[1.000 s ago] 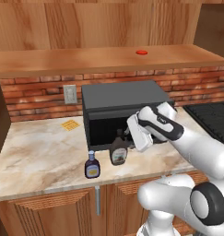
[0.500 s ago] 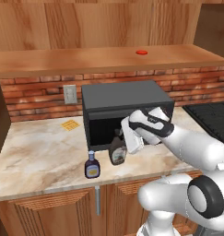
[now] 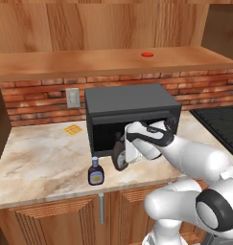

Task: Pick the syrup bottle and condiment bottle from the counter and place them in the cabinet.

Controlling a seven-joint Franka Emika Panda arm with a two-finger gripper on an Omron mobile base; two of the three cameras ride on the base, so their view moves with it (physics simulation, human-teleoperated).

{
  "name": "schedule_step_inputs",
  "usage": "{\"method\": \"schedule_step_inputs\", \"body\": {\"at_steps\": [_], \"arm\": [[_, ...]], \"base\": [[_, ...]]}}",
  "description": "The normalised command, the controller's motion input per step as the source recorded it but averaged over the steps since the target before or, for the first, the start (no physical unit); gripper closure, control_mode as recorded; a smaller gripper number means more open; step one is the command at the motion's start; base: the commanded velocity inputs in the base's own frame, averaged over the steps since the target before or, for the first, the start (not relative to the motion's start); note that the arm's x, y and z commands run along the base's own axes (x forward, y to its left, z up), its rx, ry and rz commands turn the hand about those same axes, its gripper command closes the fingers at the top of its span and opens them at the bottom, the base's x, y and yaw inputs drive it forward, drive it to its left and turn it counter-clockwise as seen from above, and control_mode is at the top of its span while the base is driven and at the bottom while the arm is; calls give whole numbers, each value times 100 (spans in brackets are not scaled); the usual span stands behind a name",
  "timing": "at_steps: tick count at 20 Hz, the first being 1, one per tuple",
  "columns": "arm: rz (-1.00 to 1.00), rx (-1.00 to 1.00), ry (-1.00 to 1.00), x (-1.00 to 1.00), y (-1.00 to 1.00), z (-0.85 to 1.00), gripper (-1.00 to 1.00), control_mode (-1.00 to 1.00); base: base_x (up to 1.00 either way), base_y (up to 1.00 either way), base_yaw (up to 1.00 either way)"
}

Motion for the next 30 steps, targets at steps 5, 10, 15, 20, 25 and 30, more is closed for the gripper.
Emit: {"method": "schedule_step_inputs", "body": {"at_steps": [5, 10, 15, 20, 25, 30], "arm": [[0, 0, 0, 1, 2, 0, 100, -100], [5, 4, 0, 0, 0, 2, 100, -100], [11, 14, -1, -6, 0, 21, 100, -100], [10, 18, -2, -22, 0, 29, 100, -100], [5, 13, -1, -15, -4, 25, 100, -100], [2, 17, 0, -29, -15, 29, 100, -100]], "base": [[0, 0, 0], [0, 0, 0], [0, 0, 0], [0, 0, 0], [0, 0, 0], [0, 0, 0]]}}
